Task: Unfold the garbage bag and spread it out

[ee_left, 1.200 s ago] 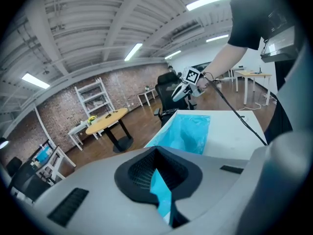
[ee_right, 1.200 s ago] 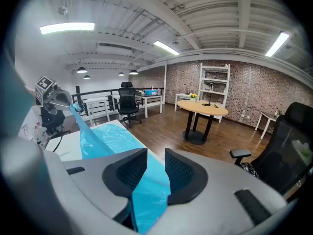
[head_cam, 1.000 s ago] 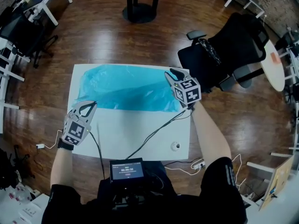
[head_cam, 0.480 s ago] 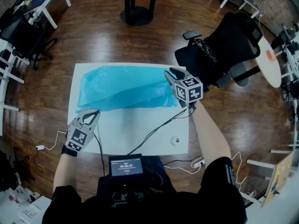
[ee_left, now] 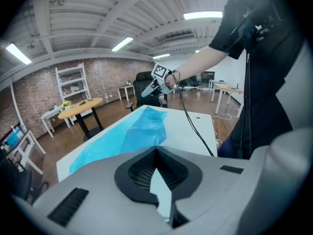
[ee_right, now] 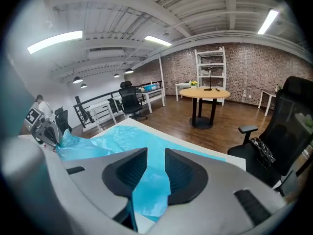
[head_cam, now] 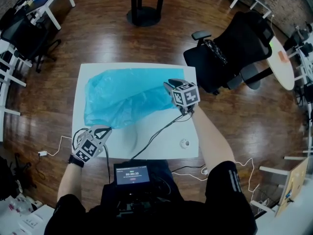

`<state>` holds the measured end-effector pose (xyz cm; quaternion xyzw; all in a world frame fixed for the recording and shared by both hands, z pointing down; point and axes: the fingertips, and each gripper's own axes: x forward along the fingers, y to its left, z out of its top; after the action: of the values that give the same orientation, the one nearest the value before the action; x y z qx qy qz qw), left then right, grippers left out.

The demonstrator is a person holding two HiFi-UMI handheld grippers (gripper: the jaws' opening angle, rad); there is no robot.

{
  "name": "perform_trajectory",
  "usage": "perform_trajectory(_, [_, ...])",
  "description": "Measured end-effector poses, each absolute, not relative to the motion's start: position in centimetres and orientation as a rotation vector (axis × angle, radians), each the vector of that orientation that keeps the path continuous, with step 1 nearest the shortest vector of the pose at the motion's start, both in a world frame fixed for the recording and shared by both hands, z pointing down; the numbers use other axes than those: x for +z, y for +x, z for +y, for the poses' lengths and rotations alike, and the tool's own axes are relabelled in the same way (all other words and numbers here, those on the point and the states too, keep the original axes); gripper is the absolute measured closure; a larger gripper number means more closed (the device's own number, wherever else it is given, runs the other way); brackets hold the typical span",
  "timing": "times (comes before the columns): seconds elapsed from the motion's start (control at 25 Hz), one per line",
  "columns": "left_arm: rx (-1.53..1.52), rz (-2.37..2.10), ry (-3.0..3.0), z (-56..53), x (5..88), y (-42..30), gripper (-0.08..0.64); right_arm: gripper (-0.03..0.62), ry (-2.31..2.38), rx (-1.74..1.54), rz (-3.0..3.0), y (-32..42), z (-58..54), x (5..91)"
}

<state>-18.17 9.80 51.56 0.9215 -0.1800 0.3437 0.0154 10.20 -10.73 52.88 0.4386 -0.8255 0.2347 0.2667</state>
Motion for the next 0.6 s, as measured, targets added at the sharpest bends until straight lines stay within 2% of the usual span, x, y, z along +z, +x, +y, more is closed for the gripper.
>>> perform_trajectory(0.28, [1.136, -0.448, 2.728, 13.4, 57.4, -18.5, 0.558, 0.445, 1.145, 0.707, -2.137, 9.8, -10.8, 57.6])
perform_trajectory(0.6, [1.154, -0.455, 2.662, 13.5, 60.7, -18.4, 0.558, 0.445, 1.035, 0.887, -1.972, 10.6, -15.7, 63.8])
